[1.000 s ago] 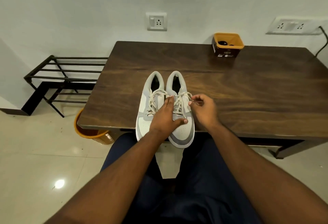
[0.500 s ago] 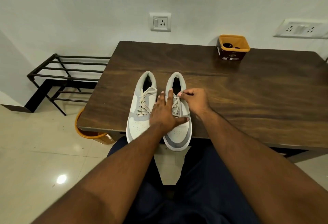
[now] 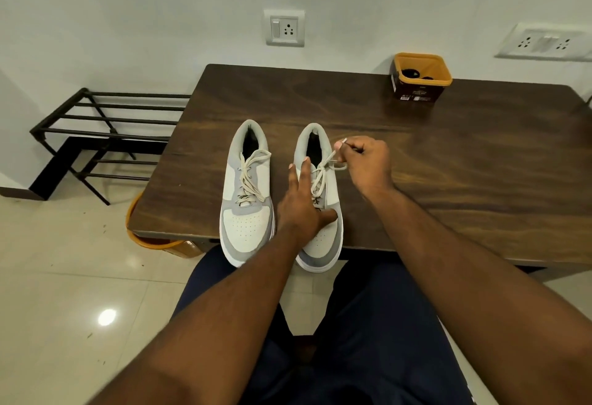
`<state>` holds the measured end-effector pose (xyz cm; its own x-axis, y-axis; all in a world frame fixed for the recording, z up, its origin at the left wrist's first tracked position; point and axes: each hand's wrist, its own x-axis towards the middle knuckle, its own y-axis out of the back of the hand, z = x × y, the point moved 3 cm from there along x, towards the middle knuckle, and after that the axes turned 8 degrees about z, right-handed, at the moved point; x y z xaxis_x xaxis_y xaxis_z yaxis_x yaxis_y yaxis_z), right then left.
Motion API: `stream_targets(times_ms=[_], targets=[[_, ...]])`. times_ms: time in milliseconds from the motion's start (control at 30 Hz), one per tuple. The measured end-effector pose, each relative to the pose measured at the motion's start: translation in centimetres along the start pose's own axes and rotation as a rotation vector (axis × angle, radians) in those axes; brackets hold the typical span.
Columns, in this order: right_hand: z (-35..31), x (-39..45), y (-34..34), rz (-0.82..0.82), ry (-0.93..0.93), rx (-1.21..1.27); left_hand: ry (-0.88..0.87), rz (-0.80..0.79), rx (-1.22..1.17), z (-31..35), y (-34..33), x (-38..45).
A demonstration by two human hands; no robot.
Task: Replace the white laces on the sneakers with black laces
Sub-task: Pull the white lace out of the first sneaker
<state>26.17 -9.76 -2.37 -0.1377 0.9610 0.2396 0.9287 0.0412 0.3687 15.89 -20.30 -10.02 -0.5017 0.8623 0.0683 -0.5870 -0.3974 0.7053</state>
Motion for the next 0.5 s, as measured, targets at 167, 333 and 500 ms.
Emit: stream_targets(times_ms=[167,333,500], targets=[[-1.5,3.0,2.6,0.213,-0.189,0.310,-0.012,-0.003,0.003,0.0,0.0,-0.2],[-4.4,6.9,5.6,0.389,-0.232,0.563,-0.010,-0.010,0.029,0.2,0.1,-0.2],[-4.2,7.5,5.7,0.378,-0.225,0.588,-0.012,-0.018,0.051,0.2,0.1,-0.2]])
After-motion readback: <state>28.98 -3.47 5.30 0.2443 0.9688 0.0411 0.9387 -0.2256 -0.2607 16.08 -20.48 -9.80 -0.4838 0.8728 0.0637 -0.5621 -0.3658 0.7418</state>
